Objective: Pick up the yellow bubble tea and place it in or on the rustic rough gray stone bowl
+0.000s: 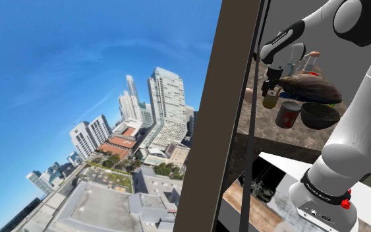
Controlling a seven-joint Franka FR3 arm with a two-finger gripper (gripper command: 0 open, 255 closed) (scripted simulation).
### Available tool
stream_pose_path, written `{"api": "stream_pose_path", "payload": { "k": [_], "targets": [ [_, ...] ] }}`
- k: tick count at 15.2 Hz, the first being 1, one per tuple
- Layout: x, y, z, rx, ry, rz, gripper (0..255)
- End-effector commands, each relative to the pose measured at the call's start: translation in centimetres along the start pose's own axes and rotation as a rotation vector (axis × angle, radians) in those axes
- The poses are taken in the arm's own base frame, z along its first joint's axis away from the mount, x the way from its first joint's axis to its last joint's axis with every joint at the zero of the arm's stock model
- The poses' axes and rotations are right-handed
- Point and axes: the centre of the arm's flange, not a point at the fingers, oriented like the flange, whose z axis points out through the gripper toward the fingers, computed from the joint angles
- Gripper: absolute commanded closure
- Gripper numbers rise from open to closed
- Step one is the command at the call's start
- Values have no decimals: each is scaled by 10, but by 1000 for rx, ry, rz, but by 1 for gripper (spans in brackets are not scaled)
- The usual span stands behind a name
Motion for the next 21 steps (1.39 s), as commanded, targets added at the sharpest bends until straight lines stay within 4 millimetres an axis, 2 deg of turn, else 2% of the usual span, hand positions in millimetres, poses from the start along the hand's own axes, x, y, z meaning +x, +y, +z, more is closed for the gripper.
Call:
{"api": "stream_pose_path", "payload": {
  "k": [1, 7, 21],
  "targets": [
    [0, 0, 0, 0, -1, 1, 255],
    [0, 0, 1, 0, -1, 1, 255],
    [-1, 0, -73, 0, -1, 1, 255]
  ]
}}
